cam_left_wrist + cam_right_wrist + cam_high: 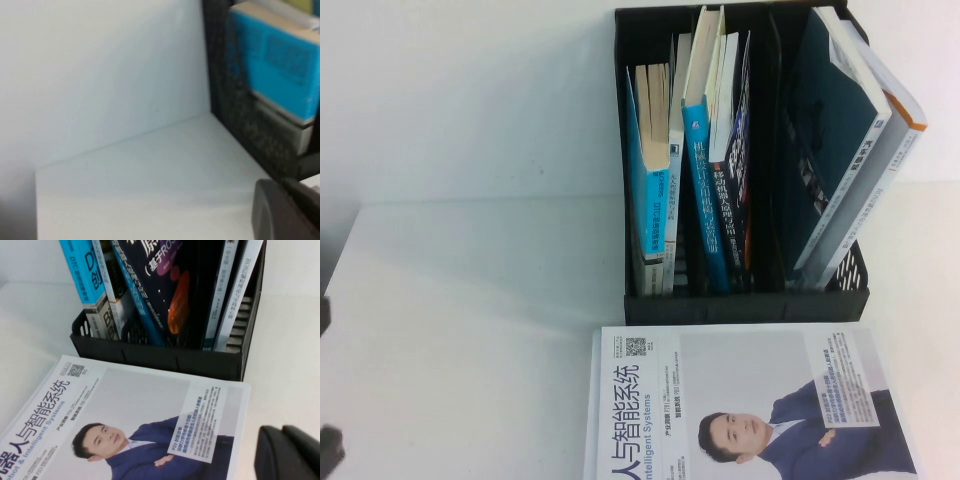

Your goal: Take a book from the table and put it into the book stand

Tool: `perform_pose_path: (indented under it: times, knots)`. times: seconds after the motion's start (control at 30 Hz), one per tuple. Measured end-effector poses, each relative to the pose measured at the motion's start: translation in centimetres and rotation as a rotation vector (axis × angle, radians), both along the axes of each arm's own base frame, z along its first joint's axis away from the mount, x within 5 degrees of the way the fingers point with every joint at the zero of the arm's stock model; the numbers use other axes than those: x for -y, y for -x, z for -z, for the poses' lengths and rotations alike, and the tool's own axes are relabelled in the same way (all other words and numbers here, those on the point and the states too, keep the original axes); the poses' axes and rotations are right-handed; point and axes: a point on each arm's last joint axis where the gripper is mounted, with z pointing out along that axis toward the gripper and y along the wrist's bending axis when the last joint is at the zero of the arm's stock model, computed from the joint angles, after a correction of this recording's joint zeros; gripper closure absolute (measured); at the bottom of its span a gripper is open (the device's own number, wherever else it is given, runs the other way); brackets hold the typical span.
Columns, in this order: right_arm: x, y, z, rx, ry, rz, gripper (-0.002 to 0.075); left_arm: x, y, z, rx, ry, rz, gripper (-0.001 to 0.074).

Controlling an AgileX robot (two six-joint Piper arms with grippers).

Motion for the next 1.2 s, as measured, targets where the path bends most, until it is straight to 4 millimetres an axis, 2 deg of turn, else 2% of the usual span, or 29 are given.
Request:
perform_pose_path:
  times: [0.23, 0.43, 0.57, 0.73, 1.2]
  knots:
    - [0.0, 0.0, 0.0, 0.0, 0.0, 0.0, 0.0731, -1.7, 3.1, 9.9, -0.021, 0.104, -0.129, 0.0737]
    - [0.0, 0.0, 0.0, 0.0, 0.0, 0.0, 0.0731, -2.3, 4.5, 14.8, 0.043, 0.205, -0.212, 0.0737]
    - [0.0, 0.0, 0.0, 0.001, 0.0, 0.0, 0.0731, -2.4, 4.7, 15.6, 0.043, 0.223, -0.238, 0.0737]
    - [0.0, 0.0, 0.0, 0.001, 0.0, 0.0, 0.0731, -2.2, 5.0, 16.6, -0.079, 0.206, -0.218, 0.0737]
    - [0.0, 0.0, 0.0, 0.001, 0.0, 0.0, 0.0731, -2.1, 5.1, 16.6, -0.093, 0.215, -0.214, 0.0737]
